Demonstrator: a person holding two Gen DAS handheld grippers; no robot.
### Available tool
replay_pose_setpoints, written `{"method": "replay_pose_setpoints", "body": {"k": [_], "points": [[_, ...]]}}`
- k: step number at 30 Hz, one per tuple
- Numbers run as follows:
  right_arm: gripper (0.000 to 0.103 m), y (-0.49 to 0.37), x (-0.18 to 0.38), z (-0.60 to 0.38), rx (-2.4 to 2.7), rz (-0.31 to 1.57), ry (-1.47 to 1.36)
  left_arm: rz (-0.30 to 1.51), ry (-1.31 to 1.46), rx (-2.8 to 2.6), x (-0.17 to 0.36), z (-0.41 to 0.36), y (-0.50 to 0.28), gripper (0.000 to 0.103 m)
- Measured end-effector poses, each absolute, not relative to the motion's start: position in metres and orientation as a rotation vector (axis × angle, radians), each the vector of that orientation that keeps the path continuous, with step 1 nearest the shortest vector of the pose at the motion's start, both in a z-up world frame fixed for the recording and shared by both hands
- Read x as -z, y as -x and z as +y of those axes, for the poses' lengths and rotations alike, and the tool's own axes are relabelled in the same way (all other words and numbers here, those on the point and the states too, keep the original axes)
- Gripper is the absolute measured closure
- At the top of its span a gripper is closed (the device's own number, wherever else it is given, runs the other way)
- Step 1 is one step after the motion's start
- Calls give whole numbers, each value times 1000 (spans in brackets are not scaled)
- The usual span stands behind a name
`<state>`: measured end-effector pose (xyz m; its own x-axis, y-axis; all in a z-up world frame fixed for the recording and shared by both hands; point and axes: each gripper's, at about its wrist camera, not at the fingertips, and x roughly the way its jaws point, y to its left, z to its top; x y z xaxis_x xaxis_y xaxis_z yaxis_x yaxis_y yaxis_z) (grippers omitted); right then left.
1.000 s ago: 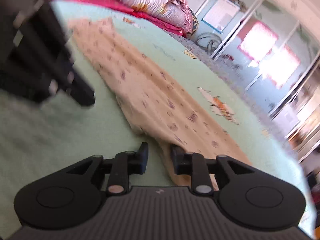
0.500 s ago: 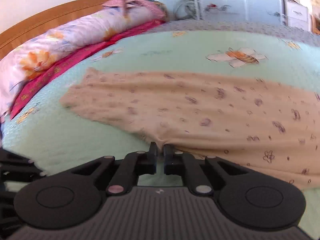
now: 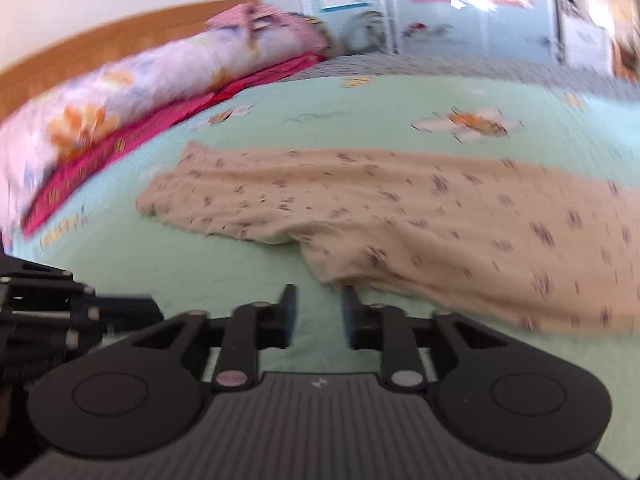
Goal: Fold clothes
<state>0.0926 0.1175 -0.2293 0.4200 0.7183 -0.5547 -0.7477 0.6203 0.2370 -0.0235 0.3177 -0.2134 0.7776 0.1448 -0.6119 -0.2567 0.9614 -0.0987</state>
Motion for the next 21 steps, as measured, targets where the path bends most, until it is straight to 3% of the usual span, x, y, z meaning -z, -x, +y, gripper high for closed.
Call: {"method": "replay_pose_setpoints", "body": {"k": [5,11,16,20,21], "points": [[45,-99,232,117,-903,618,-6,559,510,-437,217,404,30,72],[44,-109,236,134,-889,597,3,477,885,-513,238,472,22,66],[44,-112,237,145,-874,589,32,422,999,-503,245,482,17,61],[44,-112,238,143,-865,593,21,382,1079,-518,250,491,19,63],[44,-113,239,143,-859,601,14,370,1105,-526,252,495,19,71]]}}
